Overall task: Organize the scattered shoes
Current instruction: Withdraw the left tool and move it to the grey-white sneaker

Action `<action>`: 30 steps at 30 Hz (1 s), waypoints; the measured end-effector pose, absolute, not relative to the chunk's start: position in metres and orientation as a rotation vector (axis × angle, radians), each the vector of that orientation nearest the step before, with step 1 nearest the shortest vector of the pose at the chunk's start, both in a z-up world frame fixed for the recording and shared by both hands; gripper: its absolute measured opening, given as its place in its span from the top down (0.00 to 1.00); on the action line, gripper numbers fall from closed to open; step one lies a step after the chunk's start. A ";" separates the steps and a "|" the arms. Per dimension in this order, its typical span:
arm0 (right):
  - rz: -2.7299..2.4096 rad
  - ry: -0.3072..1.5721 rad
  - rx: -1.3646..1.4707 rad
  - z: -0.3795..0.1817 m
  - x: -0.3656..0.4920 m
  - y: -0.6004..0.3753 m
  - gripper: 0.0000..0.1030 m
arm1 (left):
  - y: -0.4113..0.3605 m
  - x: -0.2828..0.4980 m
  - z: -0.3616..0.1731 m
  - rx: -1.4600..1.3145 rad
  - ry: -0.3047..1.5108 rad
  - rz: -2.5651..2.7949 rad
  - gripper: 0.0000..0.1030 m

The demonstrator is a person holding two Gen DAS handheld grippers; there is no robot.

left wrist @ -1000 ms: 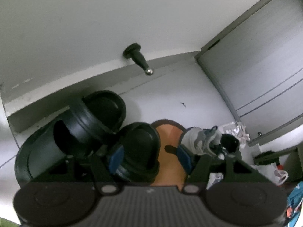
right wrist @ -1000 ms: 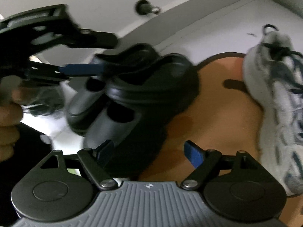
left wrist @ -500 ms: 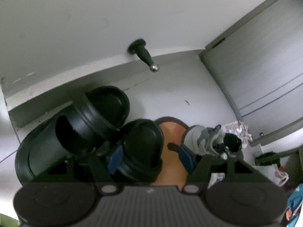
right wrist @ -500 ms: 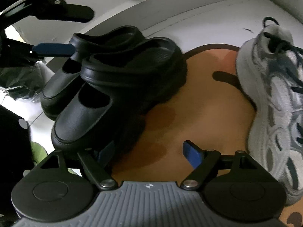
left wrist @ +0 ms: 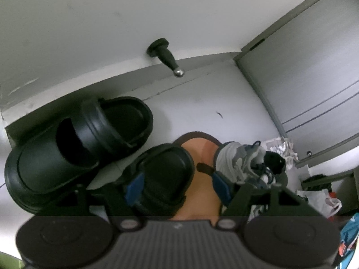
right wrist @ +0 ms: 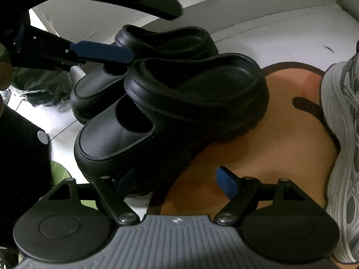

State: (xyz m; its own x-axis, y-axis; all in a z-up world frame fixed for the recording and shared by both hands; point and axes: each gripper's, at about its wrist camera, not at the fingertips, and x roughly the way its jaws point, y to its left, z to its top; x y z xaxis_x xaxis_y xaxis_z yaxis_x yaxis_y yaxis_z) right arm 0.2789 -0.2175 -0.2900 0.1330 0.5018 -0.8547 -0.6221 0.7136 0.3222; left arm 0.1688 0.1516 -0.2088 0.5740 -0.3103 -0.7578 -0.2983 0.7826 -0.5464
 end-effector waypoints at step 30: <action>0.536 1.066 -0.143 -0.165 0.230 -0.365 0.19 | 0.082 0.163 -0.182 -0.503 1.020 -0.269 0.31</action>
